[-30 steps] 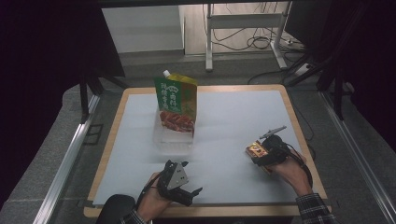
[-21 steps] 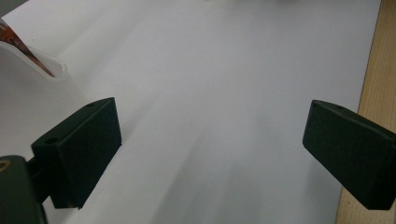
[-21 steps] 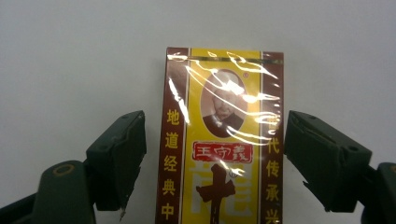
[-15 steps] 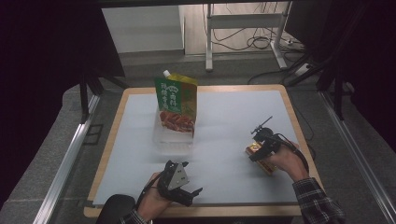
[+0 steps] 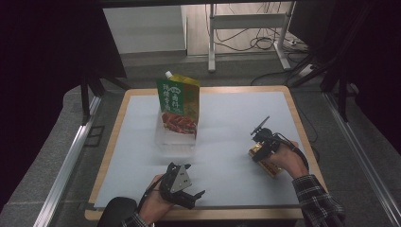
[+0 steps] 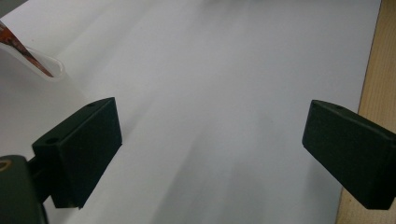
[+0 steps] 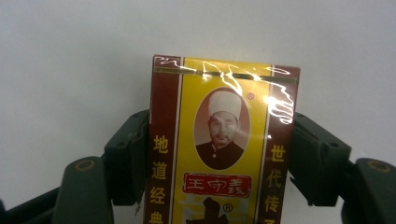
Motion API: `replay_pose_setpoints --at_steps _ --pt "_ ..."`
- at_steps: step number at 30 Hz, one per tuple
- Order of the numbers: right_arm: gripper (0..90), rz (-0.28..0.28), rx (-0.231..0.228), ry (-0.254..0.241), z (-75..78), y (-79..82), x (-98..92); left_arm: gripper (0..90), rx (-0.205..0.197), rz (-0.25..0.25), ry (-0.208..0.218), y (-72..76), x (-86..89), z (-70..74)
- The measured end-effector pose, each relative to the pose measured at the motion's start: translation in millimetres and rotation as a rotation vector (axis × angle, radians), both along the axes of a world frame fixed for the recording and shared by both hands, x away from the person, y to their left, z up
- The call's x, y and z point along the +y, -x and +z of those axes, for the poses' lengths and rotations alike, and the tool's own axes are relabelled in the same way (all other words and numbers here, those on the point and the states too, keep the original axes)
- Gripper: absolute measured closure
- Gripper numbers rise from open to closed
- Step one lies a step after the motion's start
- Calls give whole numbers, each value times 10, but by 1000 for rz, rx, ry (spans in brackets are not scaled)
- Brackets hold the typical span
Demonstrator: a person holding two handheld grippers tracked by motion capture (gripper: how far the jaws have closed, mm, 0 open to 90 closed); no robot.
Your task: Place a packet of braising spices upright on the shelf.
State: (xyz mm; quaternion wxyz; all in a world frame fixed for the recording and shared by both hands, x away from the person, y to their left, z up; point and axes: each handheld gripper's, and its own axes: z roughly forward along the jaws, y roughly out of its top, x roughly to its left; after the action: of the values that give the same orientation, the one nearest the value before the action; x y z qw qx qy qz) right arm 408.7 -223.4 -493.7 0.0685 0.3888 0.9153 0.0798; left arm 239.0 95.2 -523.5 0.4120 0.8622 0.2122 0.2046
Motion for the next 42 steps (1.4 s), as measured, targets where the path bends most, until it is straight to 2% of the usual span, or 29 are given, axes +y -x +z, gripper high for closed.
replay_pose_setpoints --at_steps 3,6,7,8,9,10,11,12,14,17,21,22,24,27,33,42 --pt "314 2 -8 -3 13 14 1 45 -1 1 1 0 1 1" --pt "316 -12 -63 -44 100 40 -39 46 -3 3 2 1 2 2" --pt "316 -12 -63 -44 100 40 -39 45 -3 3 2 1 2 2" --pt "316 -10 -99 -72 157 62 -58 46 -4 4 3 1 3 3" --pt "316 -13 -113 -90 187 75 -68 46 -4 4 3 1 3 3" --pt "316 -13 -113 -90 187 75 -68 46 -4 4 2 1 2 4" --pt "315 -3 -138 -135 235 97 -97 46 -5 4 2 2 1 3" --pt "315 -3 -138 -135 235 97 -97 46 -5 4 2 2 1 3" --pt "317 -8 -160 -179 256 114 -127 46 -5 5 0 3 0 4" --pt "319 -11 -212 -213 272 152 -169 46 -6 6 -3 3 0 4" --pt "320 -15 -248 -242 295 175 -189 46 -6 6 -1 3 -2 3" --pt "320 -13 -266 -268 320 191 -199 46 -6 6 -3 3 -3 3" --pt "320 -11 -276 -282 331 197 -201 46 -5 7 -1 4 -3 2" --pt "320 -11 -314 -334 359 222 -205 46 -6 9 0 6 -6 0" --pt "320 1 -364 -398 407 249 -180 46 -5 14 -3 2 -6 -4" --pt "320 22 -391 -448 457 262 -119 46 -3 18 6 0 0 -1"
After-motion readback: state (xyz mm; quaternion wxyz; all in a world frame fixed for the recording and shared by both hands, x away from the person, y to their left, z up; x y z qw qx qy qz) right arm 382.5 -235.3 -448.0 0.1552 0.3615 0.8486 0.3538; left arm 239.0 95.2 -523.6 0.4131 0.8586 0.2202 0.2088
